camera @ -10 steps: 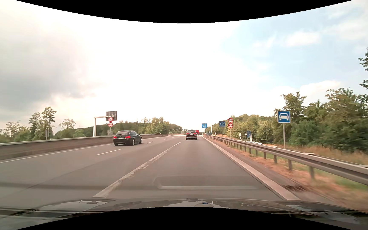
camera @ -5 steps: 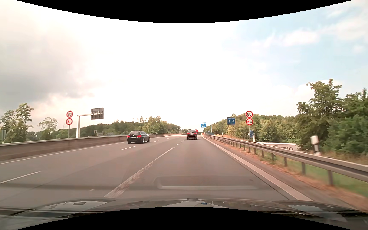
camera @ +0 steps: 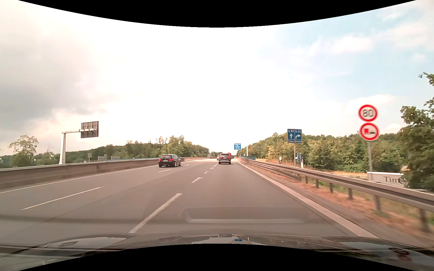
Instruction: Follow the waypoints while adhering to traffic rules and regulations
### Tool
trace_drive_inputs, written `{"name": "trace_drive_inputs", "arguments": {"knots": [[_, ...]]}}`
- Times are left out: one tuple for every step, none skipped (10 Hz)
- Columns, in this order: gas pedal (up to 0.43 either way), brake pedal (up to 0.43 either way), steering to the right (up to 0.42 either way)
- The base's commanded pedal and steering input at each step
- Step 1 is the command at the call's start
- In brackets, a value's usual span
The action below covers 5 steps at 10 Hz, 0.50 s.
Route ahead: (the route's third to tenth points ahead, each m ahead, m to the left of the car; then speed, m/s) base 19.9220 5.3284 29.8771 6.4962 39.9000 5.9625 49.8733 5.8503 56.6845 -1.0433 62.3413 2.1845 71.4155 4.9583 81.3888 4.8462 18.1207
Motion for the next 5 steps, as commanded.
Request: {"name": "trace_drive_inputs", "arguments": {"knots": [[0.339, 0.000, 0.010], [0.339, 0.000, 0.006], [0.339, 0.000, 0.003], [0.331, 0.000, 0.003], [0.331, 0.000, 0.003]]}}
